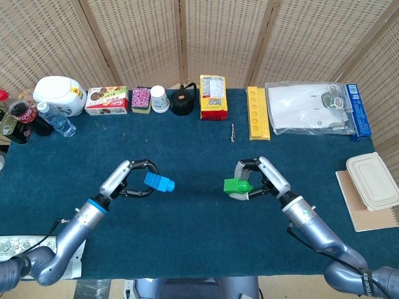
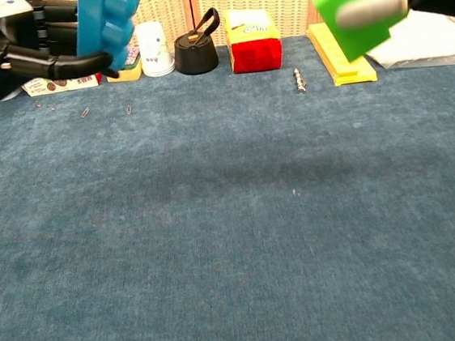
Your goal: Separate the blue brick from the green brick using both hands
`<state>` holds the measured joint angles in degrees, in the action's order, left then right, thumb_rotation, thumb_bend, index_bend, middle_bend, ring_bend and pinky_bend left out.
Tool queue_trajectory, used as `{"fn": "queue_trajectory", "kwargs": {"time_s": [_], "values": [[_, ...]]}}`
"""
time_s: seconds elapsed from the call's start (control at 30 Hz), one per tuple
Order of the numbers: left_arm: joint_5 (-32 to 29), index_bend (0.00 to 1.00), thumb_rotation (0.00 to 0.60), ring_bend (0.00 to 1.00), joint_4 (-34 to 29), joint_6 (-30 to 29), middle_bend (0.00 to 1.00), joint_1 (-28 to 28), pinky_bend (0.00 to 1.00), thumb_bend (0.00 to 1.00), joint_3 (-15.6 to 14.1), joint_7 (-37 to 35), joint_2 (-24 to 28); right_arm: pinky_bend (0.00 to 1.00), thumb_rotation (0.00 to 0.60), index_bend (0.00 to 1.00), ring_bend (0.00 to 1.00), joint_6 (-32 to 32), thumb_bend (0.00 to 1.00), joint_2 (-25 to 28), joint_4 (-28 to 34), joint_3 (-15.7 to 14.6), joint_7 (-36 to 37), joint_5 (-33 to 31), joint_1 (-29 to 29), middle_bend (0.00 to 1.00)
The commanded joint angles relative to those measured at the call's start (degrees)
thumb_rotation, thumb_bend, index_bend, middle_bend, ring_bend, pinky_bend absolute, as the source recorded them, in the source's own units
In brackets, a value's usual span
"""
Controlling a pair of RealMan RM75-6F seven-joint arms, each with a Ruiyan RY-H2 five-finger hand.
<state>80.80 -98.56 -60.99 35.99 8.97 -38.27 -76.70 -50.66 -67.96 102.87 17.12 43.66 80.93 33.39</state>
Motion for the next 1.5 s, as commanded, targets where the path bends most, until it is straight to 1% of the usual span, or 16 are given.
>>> {"fn": "queue_trajectory", "kwargs": {"time_s": [0.03, 0.17, 0.27, 0.4, 0.43, 0.53, 0.83, 1.07, 1.13, 1.3, 1.5], "values": [[-1.75, 0.76, 0.600, 0.39, -1.72, -2.44, 0.57, -1.81, 0.29, 0.41, -0.94, 9.69, 1.91, 0.52, 0.600, 0.71, 0.57, 0.20, 0.10, -0.43, -3.46, -3.09, -9.10, 2.69, 1.03, 0.62], [-2.16, 0.76, 0.600, 0.39, -2.60, -4.79, 0.57, -2.89, 0.28, 0.40, -1.38, 18.29, 2.25, 0.49, 0.600, 0.70, 0.55, 0.64, 0.10, -1.01, -5.28, -4.99, -15.77, 3.79, 1.82, 0.61], [-2.09, 0.76, 0.600, 0.39, -3.00, -6.56, 0.57, -3.69, 0.27, 0.40, -1.99, 25.93, 2.45, 0.47, 0.600, 0.69, 0.53, 0.27, 0.09, -1.65, -7.00, -6.29, -22.59, 4.66, 2.31, 0.60], [-2.11, 0.76, 0.600, 0.39, -3.24, -8.18, 0.57, -4.66, 0.26, 0.39, -3.00, 34.54, 2.69, 0.43, 0.600, 0.68, 0.50, 0.29, 0.09, -1.93, -7.94, -7.70, -28.58, 5.02, 2.69, 0.58], [-2.13, 0.76, 0.600, 0.39, -3.12, -8.30, 0.57, -5.04, 0.25, 0.39, -3.83, 37.87, 3.04, 0.42, 0.600, 0.67, 0.49, 0.76, 0.09, -1.90, -9.69, -8.74, -32.77, 5.70, 2.96, 0.57], [-2.59, 0.76, 0.600, 0.39, -3.81, -9.10, 0.57, -5.83, 0.25, 0.38, -4.55, 42.62, 3.12, 0.39, 0.600, 0.66, 0.47, 1.10, 0.09, -2.90, -11.28, -9.54, -37.94, 4.56, 3.02, 0.56], [-3.06, 0.76, 0.600, 0.39, -3.89, -10.18, 0.57, -6.80, 0.23, 0.37, -4.96, 50.00, 2.44, 0.35, 0.600, 0.64, 0.42, 2.40, 0.08, -4.68, -12.83, -10.60, -43.77, 0.95, 3.55, 0.53], [-3.40, 0.76, 0.600, 0.39, -2.36, -10.11, 0.57, -7.15, 0.22, 0.37, -4.86, 52.28, 0.66, 0.33, 0.600, 0.61, 0.40, 3.86, 0.08, -6.07, -14.58, -11.63, -46.93, -1.01, 4.29, 0.50], [-3.52, 0.76, 0.600, 0.39, -2.14, -9.91, 0.57, -7.16, 0.22, 0.37, -4.77, 52.47, 0.35, 0.31, 0.600, 0.58, 0.38, 4.08, 0.08, -6.30, -14.95, -11.81, -48.11, -1.56, 4.48, 0.49], [-4.02, 0.76, 0.600, 0.39, -1.14, -9.58, 0.57, -7.12, 0.22, 0.35, -4.27, 53.13, -0.67, 0.27, 0.600, 0.44, 0.32, 4.75, 0.07, -6.44, -14.49, -12.11, -50.41, -3.39, 4.87, 0.40], [-5.48, 0.76, 0.600, 0.38, 1.03, -7.95, 0.57, -5.66, 0.22, 0.34, -2.98, 56.00, -3.51, 0.22, 0.600, 0.27, 0.25, 2.59, 0.06, -5.39, -11.63, -11.84, -54.03, -4.45, 4.65, 0.29]]}}
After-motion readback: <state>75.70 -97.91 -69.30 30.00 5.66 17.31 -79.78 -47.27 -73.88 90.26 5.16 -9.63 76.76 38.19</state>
